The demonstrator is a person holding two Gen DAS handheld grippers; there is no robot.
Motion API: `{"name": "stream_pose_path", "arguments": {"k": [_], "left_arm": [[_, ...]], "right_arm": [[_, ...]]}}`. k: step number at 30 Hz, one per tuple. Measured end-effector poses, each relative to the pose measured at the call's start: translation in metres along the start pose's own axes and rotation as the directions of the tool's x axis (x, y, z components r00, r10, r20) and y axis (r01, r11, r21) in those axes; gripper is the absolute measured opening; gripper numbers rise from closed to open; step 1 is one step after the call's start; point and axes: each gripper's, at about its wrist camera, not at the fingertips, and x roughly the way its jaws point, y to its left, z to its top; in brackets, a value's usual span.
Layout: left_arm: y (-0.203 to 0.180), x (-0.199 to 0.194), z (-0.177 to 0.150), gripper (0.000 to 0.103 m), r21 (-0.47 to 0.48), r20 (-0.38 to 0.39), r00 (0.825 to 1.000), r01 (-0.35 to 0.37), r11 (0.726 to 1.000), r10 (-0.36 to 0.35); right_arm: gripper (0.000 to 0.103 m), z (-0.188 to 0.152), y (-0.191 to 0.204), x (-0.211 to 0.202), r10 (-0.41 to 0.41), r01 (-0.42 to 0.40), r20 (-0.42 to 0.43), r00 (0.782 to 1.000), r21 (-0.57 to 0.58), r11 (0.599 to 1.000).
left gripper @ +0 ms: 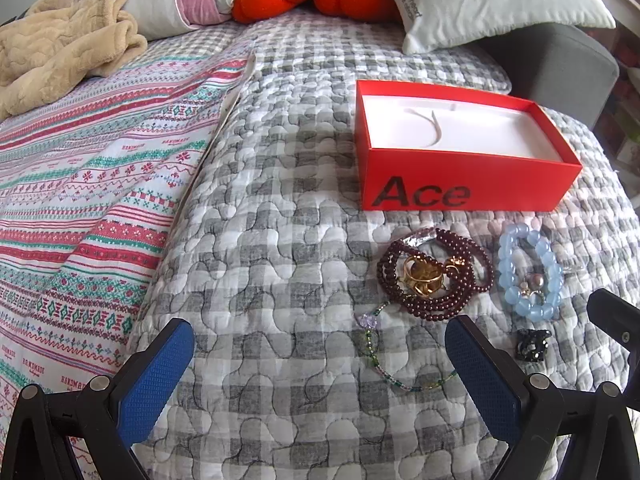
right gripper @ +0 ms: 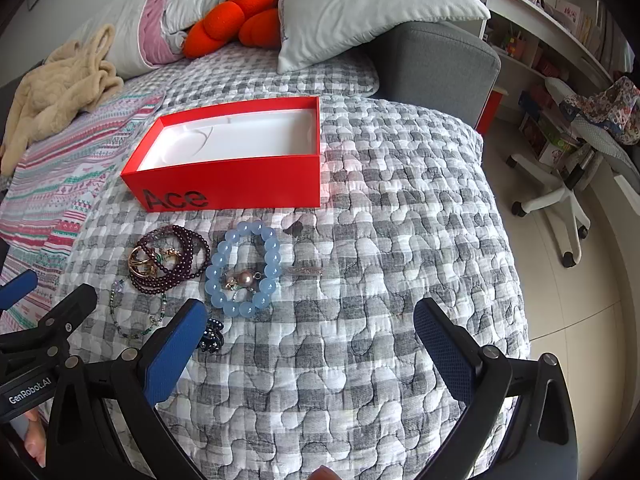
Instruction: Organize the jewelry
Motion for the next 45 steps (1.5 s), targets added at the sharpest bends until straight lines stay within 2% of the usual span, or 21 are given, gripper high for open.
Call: {"name": "stream_pose_path", "arguments": {"k": [45], "left_arm": [[0.0036, -0.0039, 0.0048, 0.103, -0.007, 0.009, 1.000, 0.009, 1.000, -0.009]], "right_arm": [[0.103, 0.0012, 0.0020, 0.0011, -0.008, 0.008, -0.001, 1.000, 0.001, 1.000]]}}
